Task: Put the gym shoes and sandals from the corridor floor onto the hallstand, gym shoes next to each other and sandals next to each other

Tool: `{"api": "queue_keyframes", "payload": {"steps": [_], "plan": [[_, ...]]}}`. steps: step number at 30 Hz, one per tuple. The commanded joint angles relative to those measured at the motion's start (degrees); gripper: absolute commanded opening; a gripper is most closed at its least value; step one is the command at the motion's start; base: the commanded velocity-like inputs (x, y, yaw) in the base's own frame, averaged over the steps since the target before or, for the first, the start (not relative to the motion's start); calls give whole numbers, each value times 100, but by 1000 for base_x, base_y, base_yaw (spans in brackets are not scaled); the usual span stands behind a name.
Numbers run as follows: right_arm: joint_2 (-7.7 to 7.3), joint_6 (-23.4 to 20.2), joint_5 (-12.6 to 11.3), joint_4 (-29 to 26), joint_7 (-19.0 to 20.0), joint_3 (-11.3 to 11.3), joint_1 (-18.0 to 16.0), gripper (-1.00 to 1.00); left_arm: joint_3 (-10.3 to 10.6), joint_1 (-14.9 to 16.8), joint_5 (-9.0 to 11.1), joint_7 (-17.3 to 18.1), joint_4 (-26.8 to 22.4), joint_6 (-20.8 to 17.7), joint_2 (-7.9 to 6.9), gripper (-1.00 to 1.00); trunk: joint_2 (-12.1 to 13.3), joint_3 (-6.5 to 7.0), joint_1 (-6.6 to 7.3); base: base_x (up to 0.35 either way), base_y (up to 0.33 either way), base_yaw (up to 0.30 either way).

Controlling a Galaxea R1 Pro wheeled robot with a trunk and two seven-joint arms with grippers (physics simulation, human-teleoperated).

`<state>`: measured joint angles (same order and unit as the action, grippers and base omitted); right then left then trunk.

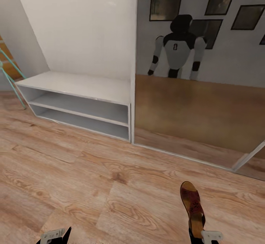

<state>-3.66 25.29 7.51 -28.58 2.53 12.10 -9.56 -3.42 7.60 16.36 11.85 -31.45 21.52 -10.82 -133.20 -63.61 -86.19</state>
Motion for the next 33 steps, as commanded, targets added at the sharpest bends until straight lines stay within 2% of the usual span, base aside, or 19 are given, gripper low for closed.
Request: {"api": "queue_keyframes", "payload": {"steps": [1,33], "plan": [[5,20,58,1,29,47,-3,-100,-9,5,60,54,7,2,1,100,-1,-1,1,0,0,270],[5,20,58,1,29,47,-3,-100,-9,5,34,54,7,2,-1,100,-1,98,1,0,0,270]]}}
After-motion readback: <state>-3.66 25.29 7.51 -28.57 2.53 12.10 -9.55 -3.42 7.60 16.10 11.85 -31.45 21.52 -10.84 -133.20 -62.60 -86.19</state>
